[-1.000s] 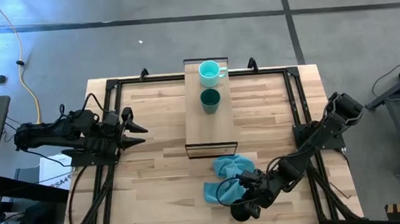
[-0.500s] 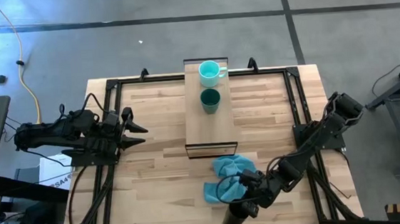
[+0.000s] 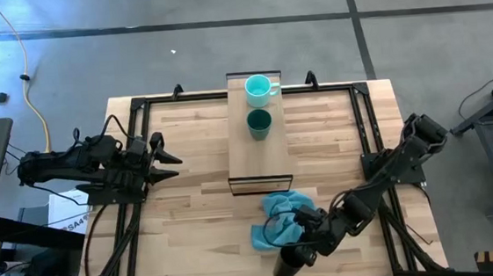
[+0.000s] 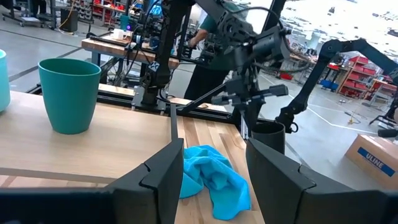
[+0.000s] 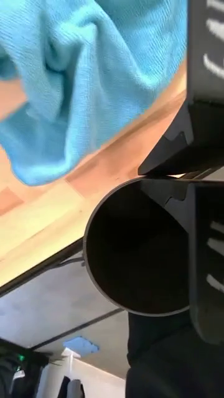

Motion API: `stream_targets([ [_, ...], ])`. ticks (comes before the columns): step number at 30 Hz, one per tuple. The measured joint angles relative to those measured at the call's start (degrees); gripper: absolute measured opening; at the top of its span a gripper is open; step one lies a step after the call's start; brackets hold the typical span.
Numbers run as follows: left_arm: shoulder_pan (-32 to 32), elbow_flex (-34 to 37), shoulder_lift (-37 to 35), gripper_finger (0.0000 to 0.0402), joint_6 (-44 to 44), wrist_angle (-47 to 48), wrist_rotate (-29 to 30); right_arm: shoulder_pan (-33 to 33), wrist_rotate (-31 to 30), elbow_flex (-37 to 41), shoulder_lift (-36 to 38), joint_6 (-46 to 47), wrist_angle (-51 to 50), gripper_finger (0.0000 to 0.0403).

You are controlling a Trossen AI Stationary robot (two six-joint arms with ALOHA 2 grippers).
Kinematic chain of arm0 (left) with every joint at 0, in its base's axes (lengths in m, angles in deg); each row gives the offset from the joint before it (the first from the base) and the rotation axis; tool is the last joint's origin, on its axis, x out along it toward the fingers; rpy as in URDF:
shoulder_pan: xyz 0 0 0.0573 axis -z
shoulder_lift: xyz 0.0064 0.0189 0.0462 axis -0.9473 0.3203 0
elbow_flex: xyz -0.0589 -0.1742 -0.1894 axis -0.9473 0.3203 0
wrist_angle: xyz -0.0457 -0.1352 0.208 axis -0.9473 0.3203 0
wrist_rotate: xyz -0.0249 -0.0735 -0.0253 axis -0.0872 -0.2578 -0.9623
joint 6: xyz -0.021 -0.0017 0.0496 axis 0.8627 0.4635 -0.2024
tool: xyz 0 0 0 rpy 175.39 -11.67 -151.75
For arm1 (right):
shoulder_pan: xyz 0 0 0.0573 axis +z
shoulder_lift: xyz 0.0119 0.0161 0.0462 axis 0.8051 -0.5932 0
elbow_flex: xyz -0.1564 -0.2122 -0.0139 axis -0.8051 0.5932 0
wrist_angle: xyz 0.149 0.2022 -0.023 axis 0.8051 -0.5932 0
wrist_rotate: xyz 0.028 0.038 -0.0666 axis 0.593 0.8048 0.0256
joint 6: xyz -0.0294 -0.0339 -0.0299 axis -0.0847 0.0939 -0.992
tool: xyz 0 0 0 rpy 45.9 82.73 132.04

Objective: Stack small to large cups/mugs on shelf
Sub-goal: Put the black cup on the shelf

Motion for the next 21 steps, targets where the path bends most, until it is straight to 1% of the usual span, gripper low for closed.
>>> stream_targets([
  [13, 0.0, 0.0, 0.0, 0.0163, 0.0, 0.0, 0.0, -4.7, -2.3, -17.1, 0.0, -3.2, -23.7, 0.0],
  [21, 0.0, 0.0, 0.0, 0.0163, -0.5, 0.0, 0.0, -9.1, -2.3, -24.7, 0.0, -5.9, -32.6, 0.0],
])
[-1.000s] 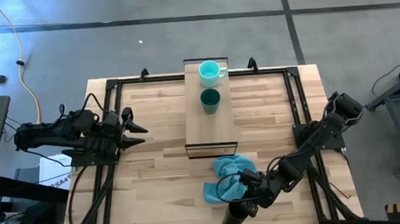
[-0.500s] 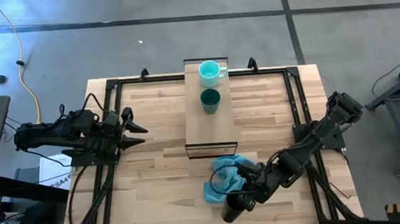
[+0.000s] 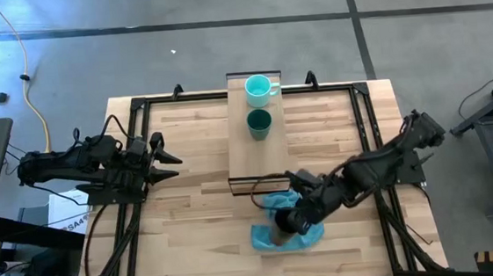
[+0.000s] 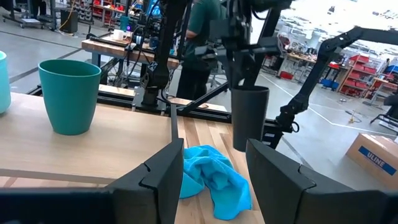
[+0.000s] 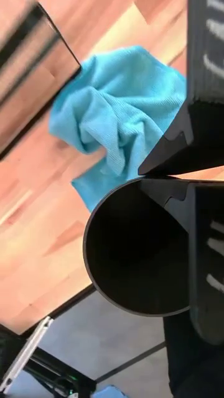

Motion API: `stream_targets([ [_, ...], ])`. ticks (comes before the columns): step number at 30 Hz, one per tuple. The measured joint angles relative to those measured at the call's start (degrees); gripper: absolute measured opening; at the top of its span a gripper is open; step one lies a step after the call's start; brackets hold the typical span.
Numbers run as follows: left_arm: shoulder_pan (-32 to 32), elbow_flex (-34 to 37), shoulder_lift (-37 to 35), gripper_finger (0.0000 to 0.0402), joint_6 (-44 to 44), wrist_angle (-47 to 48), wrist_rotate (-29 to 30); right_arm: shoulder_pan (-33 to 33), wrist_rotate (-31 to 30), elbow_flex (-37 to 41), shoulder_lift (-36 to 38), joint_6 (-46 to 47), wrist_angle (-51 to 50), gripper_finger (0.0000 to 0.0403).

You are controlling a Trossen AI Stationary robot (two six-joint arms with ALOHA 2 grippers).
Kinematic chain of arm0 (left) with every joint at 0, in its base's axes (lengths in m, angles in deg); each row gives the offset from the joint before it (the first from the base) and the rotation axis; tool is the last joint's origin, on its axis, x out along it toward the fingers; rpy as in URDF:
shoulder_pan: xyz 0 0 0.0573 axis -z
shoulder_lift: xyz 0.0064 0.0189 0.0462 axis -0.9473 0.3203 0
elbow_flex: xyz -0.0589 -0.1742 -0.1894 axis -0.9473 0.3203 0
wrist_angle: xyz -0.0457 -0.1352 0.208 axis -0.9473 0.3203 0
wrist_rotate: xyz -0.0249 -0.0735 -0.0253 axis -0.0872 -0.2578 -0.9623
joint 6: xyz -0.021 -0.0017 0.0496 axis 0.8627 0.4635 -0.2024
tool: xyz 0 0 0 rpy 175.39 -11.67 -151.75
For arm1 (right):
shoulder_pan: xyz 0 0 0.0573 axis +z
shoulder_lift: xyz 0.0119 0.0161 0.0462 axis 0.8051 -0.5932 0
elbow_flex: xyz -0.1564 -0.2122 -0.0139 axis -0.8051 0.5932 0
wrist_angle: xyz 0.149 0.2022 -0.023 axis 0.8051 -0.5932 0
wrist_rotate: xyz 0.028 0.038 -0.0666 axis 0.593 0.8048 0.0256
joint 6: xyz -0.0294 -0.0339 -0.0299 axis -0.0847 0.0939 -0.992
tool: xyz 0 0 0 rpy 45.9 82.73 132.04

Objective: Stack small to large cups/mugs on shelf
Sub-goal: Put the black cup on the shelf

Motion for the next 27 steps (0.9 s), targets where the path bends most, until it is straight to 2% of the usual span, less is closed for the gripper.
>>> stream_targets([
  [17, 0.0, 0.0, 0.0, 0.0163, 0.0, 1.0, 0.0, -13.0, 2.4, -12.1, 0.0, -13.0, -10.9, 0.0],
  [27, 0.0, 0.0, 0.0, 0.0163, 0.4, 1.4, 0.0, -21.0, 3.0, -16.6, 0.0, -19.6, -13.1, 0.0],
])
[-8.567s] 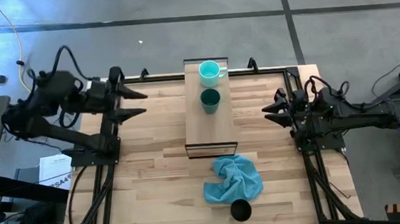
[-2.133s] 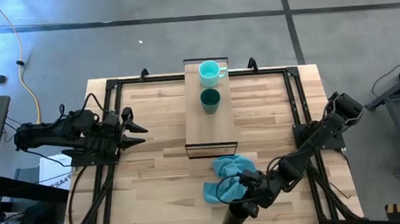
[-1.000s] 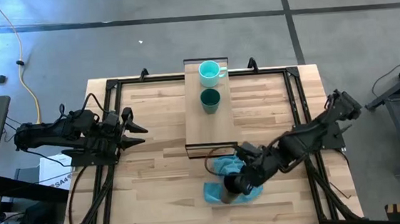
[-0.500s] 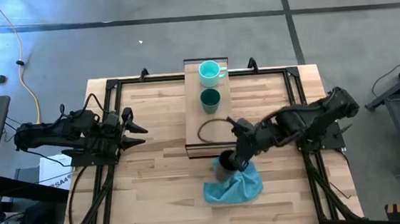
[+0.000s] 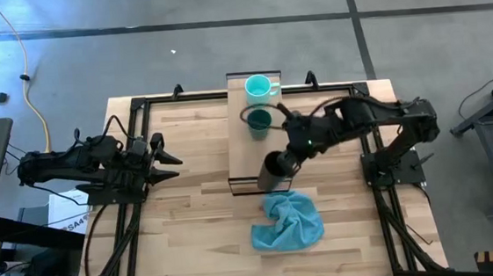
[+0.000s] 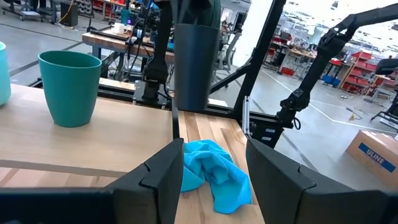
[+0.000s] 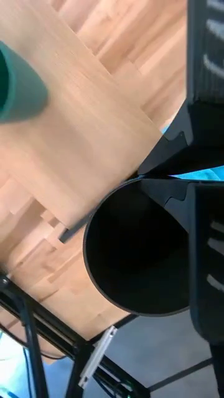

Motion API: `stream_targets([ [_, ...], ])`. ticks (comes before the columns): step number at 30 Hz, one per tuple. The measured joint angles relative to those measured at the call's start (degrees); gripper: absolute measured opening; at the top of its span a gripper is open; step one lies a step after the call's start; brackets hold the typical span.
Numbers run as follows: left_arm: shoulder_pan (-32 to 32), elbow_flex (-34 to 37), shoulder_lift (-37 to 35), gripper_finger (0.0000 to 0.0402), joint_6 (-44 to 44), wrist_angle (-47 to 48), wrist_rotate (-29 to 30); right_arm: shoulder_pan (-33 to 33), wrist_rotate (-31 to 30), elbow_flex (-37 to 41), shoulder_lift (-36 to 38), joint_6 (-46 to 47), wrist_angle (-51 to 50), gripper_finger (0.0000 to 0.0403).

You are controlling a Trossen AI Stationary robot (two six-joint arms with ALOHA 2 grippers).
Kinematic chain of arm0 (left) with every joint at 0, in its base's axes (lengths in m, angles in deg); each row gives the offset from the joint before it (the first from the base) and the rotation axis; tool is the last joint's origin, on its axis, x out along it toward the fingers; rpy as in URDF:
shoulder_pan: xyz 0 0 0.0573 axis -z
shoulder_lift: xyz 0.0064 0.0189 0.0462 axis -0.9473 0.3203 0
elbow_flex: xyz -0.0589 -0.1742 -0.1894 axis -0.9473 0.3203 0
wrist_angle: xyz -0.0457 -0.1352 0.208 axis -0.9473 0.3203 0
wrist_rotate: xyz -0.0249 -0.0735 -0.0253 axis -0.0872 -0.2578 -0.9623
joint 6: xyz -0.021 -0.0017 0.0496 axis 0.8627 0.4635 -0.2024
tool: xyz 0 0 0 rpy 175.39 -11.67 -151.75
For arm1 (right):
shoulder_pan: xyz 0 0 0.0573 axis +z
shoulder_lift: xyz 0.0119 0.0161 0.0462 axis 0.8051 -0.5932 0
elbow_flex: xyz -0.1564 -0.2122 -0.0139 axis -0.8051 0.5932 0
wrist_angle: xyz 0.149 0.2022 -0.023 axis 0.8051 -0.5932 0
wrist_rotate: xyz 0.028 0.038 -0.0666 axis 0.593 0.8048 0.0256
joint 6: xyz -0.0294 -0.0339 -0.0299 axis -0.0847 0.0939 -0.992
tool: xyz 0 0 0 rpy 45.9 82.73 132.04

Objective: Stack small to large cups/mugs on shelf
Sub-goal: Put the black cup on the shelf

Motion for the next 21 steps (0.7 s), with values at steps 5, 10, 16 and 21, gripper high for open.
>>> stream_targets([
  [5, 0.0, 0.0, 0.0, 0.0163, 0.0, 0.0, 0.0, -3.6, 1.4, 0.0, 0.0, -2.0, 0.1, 0.0],
  [10, 0.0, 0.0, 0.0, 0.0163, 0.0, 0.0, 0.0, -6.5, 2.2, 0.0, 0.0, -3.5, 0.3, 0.0],
  [16, 0.0, 0.0, 0.0, 0.0163, -0.1, 0.0, 0.0, -8.8, 2.5, 0.0, 0.0, -3.9, 2.9, 0.0],
  [21, 0.0, 0.0, 0.0, 0.0163, -0.4, 0.1, 0.0, -9.6, 2.6, 0.0, -0.7, -3.9, 3.4, 0.0],
])
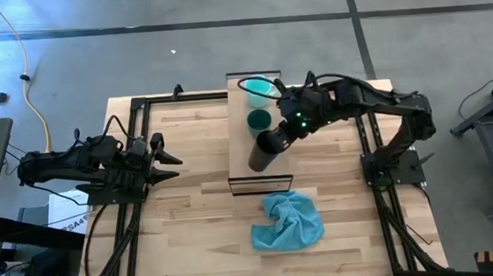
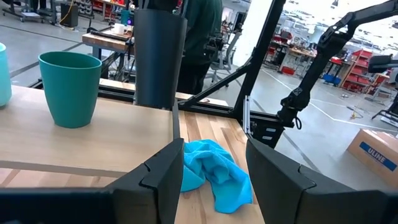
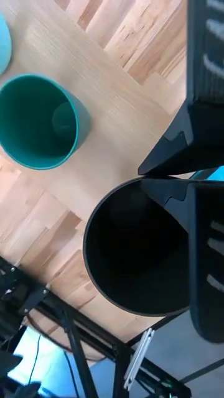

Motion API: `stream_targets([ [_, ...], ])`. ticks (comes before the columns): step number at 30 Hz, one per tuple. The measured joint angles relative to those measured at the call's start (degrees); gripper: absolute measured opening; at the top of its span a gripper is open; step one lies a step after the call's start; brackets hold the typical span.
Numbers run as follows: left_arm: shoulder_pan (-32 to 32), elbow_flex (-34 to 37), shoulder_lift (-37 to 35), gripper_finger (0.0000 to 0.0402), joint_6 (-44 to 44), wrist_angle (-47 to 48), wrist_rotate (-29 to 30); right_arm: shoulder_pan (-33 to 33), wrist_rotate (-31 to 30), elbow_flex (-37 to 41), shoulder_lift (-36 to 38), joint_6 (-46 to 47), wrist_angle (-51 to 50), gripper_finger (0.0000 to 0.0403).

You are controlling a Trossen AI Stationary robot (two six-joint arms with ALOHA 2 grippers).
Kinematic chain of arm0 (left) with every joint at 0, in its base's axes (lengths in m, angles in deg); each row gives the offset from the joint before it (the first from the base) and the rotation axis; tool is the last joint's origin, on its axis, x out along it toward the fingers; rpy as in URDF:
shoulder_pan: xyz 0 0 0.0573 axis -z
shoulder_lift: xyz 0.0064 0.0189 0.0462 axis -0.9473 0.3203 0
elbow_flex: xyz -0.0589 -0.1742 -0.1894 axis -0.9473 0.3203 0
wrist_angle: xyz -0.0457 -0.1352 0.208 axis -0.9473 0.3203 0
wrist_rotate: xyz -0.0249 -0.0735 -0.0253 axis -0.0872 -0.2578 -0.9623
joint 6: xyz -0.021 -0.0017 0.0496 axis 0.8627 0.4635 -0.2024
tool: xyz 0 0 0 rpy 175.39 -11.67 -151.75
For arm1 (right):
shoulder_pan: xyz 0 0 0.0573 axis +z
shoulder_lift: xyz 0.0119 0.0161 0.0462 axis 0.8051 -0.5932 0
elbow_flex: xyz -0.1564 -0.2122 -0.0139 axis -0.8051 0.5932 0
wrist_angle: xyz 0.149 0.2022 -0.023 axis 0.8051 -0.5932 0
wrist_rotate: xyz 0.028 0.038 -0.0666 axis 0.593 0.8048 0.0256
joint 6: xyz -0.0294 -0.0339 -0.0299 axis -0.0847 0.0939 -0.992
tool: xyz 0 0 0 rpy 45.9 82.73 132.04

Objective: Stack small to large cups/mugs on shelf
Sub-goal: Put the black cup on the shelf

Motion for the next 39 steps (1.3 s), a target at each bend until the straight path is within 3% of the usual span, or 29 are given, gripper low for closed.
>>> stream_targets([
  [11, 0.0, 0.0, 0.0, 0.0163, 0.0, 0.6, 0.0, -0.5, 1.9, 0.0, -3.7, 0.1, 0.2, 0.0],
  [39, 0.0, 0.0, 0.0, 0.0163, 0.0, 2.1, 0.0, -1.5, -1.0, 0.1, -5.1, 3.7, -2.8, 0.0],
])
